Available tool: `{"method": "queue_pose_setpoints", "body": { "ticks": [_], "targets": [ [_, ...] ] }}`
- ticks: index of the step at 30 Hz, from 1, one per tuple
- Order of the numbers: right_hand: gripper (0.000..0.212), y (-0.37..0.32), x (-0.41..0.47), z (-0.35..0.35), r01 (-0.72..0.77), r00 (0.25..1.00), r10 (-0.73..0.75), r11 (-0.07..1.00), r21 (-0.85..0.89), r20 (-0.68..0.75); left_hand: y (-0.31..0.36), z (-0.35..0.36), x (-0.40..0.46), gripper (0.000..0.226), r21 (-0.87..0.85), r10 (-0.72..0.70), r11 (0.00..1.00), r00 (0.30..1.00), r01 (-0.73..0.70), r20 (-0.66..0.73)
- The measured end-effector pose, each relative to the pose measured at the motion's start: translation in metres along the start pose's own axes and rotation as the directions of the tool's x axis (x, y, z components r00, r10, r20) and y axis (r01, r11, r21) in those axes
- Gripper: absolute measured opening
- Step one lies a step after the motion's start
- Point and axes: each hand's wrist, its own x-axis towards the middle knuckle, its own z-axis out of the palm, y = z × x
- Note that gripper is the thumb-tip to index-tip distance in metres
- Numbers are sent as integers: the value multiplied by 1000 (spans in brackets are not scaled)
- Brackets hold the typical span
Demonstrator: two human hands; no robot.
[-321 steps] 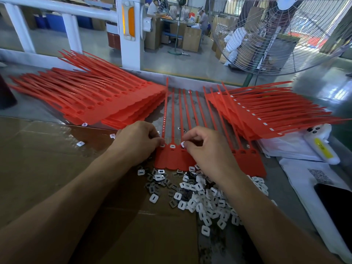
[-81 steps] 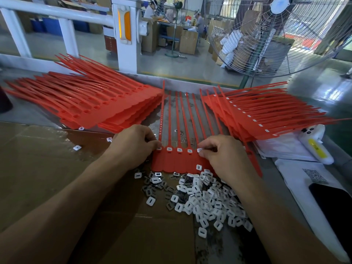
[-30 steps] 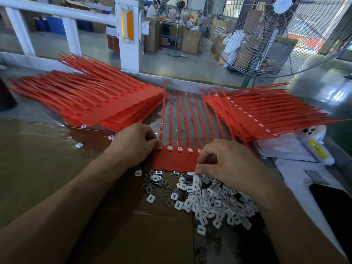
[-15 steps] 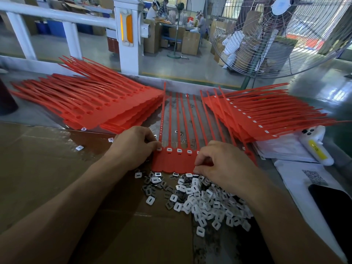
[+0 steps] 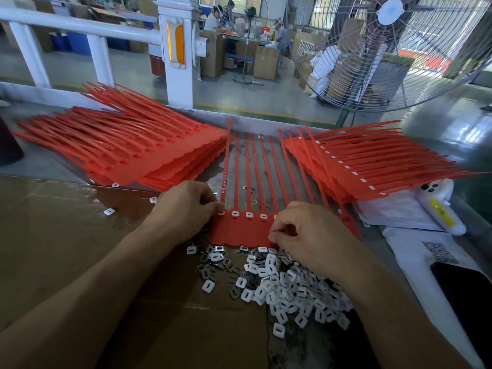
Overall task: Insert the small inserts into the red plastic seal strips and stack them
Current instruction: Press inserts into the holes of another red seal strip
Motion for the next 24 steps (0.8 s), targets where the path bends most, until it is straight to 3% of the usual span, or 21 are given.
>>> {"method": "queue_pose_setpoints", "body": {
  "ticks": [5, 9, 15, 24],
  "targets": [
    [11, 2, 0, 0, -43, 993, 72, 956, 292, -90, -1, 0, 0, 16, -8, 14, 1000, 1000, -15, -25],
    [13, 6, 1, -2, -63, 968, 158, 903, 424, -194, 0, -1, -1, 17, -67, 39, 997, 995, -45, -94],
    [12, 8, 3, 1, -87, 947, 232, 849, 521, -221, 8, -7, -6, 28, -359, 12, 930, 980, -84, -199],
    [14, 6, 3, 6, -84, 948, 244, 810, 580, -204, 0, -11, 0, 15, -184, 57, 979, 982, -90, -179]
  ]
}}
